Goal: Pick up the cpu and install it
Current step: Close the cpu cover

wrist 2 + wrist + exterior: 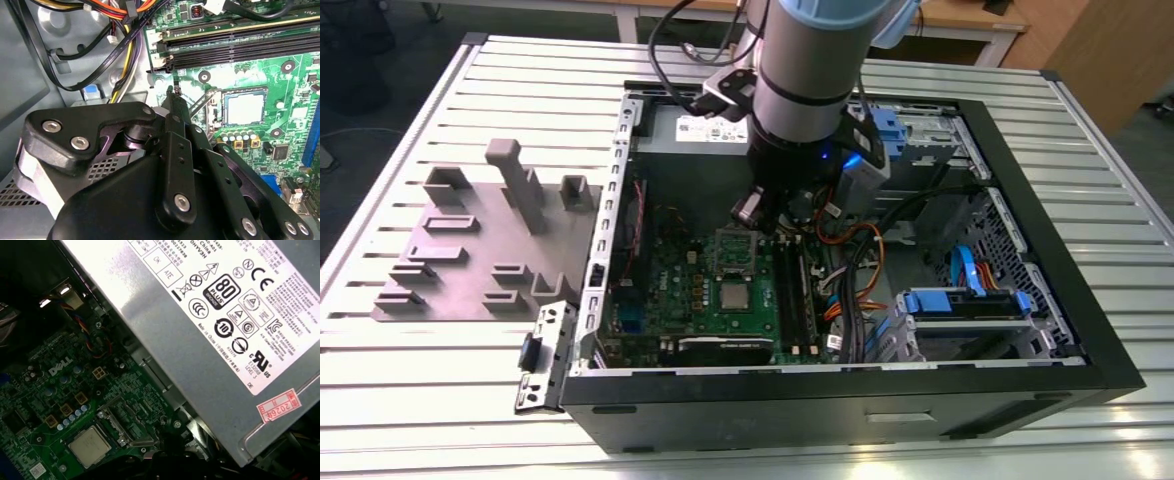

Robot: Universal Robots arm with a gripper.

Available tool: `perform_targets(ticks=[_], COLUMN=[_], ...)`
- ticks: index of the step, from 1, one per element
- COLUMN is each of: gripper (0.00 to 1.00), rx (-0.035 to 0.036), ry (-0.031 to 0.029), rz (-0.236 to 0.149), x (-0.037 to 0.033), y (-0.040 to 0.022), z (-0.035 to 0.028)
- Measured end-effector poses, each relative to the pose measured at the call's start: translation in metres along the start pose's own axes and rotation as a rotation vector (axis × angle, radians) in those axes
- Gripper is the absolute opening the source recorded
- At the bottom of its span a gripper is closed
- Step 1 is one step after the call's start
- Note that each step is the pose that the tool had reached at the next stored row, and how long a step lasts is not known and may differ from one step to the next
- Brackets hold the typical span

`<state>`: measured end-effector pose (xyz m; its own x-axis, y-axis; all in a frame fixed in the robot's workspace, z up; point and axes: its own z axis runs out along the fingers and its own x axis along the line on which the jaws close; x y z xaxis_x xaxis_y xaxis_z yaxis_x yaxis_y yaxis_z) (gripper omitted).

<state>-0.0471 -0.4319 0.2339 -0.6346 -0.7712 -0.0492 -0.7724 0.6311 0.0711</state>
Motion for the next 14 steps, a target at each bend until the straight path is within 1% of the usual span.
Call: perform_targets(ticks=[4, 10, 14], gripper=[0.11, 0.11, 0.11], rx=[0.0034, 0.0096, 0.0117], ry=[0.0040, 0.0118, 0.0142], rz=[0.000, 0.000, 0.000], x=[0.0001, 0.0005, 0.0007], y=[0.0003, 0.0007, 0.0011], z=[-0.0010, -0.0015, -0.0028])
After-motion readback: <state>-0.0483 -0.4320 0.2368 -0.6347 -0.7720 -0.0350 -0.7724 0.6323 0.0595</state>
